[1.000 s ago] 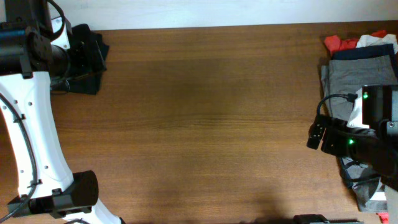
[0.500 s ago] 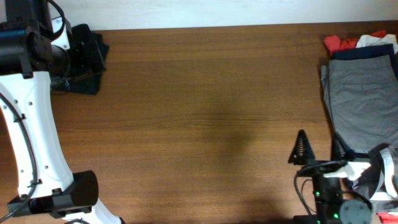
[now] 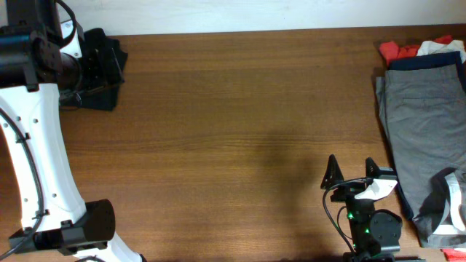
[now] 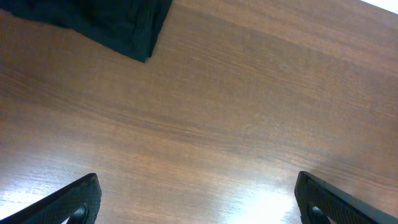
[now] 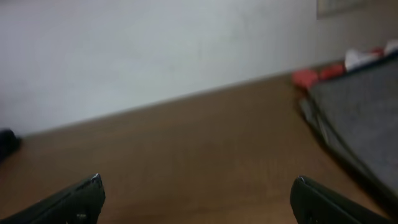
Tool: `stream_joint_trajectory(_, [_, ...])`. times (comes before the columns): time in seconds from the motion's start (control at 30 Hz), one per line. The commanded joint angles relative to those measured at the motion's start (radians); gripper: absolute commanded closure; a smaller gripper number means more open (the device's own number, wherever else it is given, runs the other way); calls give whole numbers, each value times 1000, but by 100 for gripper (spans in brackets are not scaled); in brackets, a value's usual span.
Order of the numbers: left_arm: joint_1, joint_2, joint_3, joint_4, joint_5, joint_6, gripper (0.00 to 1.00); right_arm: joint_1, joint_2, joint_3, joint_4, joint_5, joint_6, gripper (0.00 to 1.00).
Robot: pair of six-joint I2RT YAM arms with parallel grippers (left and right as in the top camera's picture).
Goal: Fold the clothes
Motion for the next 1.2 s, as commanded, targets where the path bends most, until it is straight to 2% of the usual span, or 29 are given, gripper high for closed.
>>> stream_joint_trajectory(0.0, [1, -3, 1, 1, -4, 13, 1, 6, -4, -5, -10, 5, -13, 1])
stream_joint_trajectory(0.43, [1, -29, -26, 3, -4, 13, 1, 6, -5, -5, -10, 6, -13, 1])
stream_joint_trajectory(0.5, [1, -158, -218, 37, -6, 13, 1, 6, -4, -5, -10, 5, -13, 1])
stream_joint_trajectory(0.63, [-9, -672, -1178, 840, -3, 20, 1, 6, -4, -5, -10, 5, -13, 1])
stream_joint_trajectory(0.67, [-13, -742, -1294, 933, -4, 20, 1, 6, -4, -5, -10, 5, -13, 1])
stream_joint_trajectory(0.73, [-13, -1006, -1649, 1185, -4, 20, 1, 6, -4, -5, -10, 5, -13, 1])
stream_joint_trajectory(0.83, [-13, -1265, -1921, 1379, -5, 20, 1, 6, -4, -5, -10, 5, -13, 1])
stream_joint_trajectory(0.9, [-19, -1460, -2136, 1561, -5, 20, 1, 6, -4, -5, -10, 5, -13, 1])
stream_joint_trajectory(0.97, [-40, -1602, -2277, 1681, -6, 20, 1, 6, -4, -5, -10, 5, -13, 1])
stream_joint_trajectory(1.1, [-48, -1789, -2420, 1743, -21, 19, 1, 6, -4, -5, -10, 5, -13, 1])
stream_joint_trajectory(1.17, [-48, -1861, -2424, 1677, -47, 20, 1, 6, -4, -5, -10, 5, -13, 1])
